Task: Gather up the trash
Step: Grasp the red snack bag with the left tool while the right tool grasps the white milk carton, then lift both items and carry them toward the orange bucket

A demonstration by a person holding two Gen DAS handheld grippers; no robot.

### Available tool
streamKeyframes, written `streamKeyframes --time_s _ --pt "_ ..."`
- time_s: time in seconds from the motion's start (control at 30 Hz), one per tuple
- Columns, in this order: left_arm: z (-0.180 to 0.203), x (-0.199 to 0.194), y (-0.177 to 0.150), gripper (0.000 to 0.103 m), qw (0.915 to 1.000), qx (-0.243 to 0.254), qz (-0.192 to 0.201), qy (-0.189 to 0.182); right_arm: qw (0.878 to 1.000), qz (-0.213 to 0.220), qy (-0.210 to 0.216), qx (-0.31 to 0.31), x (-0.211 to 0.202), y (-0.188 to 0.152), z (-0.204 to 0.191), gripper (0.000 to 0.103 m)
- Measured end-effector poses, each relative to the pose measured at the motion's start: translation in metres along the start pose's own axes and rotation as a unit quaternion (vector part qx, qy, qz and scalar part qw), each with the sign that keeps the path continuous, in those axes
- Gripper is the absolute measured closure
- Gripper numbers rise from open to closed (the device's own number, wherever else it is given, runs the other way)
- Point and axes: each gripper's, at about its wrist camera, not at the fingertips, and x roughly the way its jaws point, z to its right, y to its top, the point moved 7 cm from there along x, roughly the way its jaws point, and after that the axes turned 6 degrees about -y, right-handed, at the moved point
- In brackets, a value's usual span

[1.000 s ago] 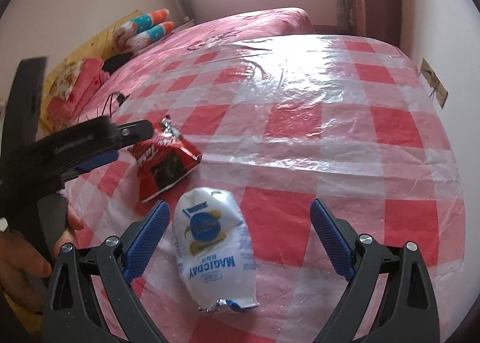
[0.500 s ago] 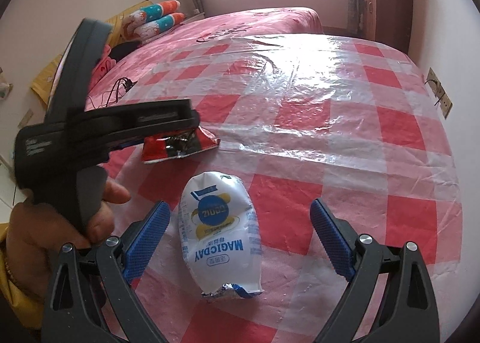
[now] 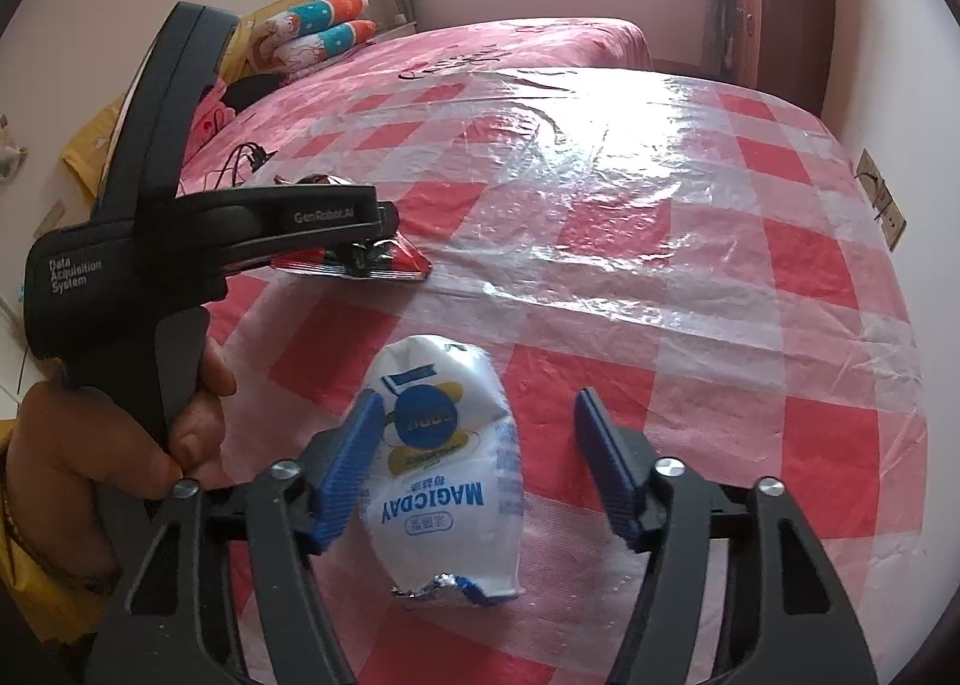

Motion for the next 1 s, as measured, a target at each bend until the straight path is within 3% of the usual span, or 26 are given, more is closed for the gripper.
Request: streamKeyframes --time_s 0.2,0.4,0.77,0.93,1.0 --pt "-0.005 -0.004 -0.003 0.066 0.9996 -0.006 -0.005 -0.027 1.0 0.004 0.012 -0.012 0.0 0.002 -0.009 0.058" --pt "-0.014 -0.012 -0.007 0.067 0.9989 -0.007 -0.008 -0.046 1.0 0.004 0.017 -0.012 0.0 0.003 -0.012 0.059" --pt "-0.042 -0.046 -0.015 0.067 0.9975 -0.008 -0.006 -0.069 1.0 0.01 0.02 0.0 -0.002 0.006 -0.011 0.073" --pt "-0.064 -0.063 -0.022 0.067 0.9976 -0.013 -0.006 -0.068 1.0 0.004 0.018 0.013 0.001 0.006 -0.008 0.066" --pt "-0.073 -0.07 -0.026 0.067 0.9976 -0.016 -0.006 -0.067 1.0 -0.001 0.018 0.007 0.003 0.005 -0.01 0.04"
